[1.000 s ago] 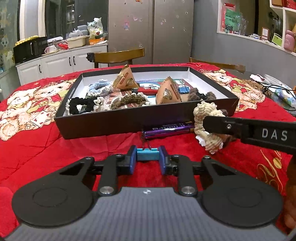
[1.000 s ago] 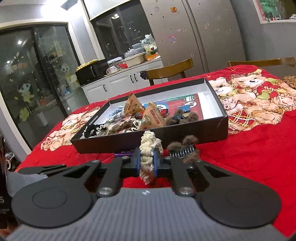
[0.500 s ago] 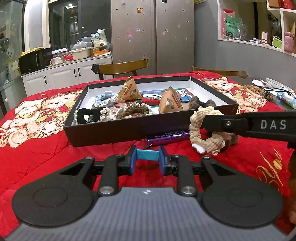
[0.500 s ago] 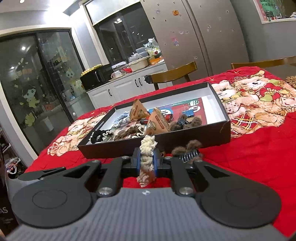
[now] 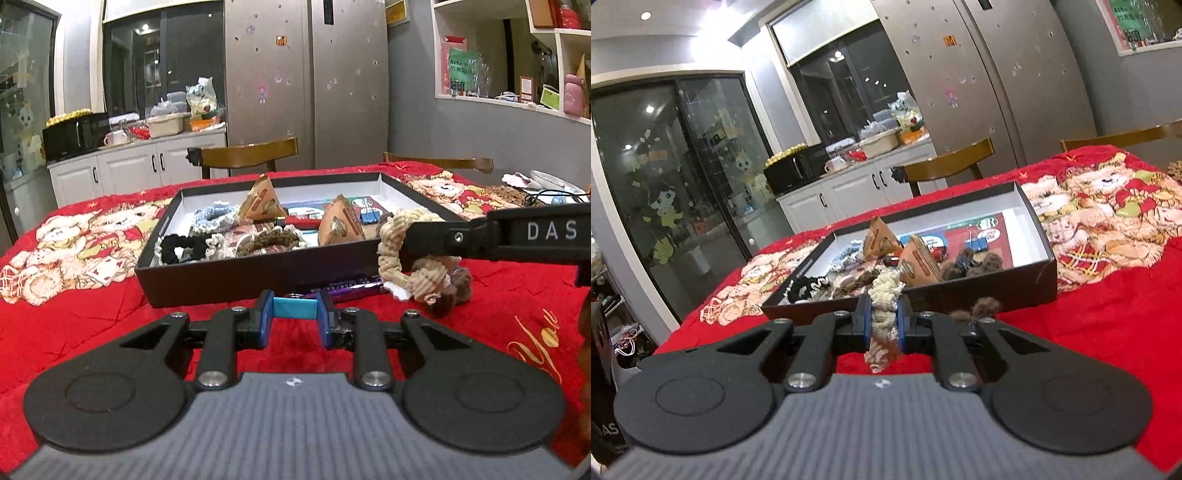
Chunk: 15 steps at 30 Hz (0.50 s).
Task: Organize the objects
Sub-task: 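Lift the blue clip and cream scrunchie and carry both over the black box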
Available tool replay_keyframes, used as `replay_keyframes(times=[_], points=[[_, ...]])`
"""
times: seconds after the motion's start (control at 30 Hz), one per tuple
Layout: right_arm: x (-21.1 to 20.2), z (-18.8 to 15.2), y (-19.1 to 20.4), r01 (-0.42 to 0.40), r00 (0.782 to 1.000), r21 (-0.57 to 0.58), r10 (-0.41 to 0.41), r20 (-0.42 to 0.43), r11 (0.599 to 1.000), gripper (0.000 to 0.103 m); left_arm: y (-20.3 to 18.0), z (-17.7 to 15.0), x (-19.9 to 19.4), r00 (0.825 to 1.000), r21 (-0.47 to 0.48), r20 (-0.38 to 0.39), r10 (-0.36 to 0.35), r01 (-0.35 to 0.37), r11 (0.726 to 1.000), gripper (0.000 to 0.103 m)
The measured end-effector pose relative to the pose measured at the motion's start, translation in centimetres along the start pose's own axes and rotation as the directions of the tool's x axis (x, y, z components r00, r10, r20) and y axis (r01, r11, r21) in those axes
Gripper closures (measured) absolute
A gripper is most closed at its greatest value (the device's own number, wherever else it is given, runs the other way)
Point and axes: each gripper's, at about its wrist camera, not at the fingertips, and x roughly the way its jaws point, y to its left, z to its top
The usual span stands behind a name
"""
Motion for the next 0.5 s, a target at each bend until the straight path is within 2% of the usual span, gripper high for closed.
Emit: replay_keyframes(times=[0.2, 0.5], points=[[0.00, 0.02, 0.13, -0.015, 1.000, 0.003, 0.015, 0.005, 1.000, 0.087, -0.37, -0.07, -0.79, 0.998, 0.019, 0.055, 0.007, -0.008, 1.000, 0.074], [-0.77, 0.20, 0.44, -0.042, 0.998, 0.002, 0.042, 0.039, 0.999, 0.087, -0.13, -0.03, -0.95, 0.997, -0.003, 0.071, 0.009, -0.009, 1.000, 0.074]])
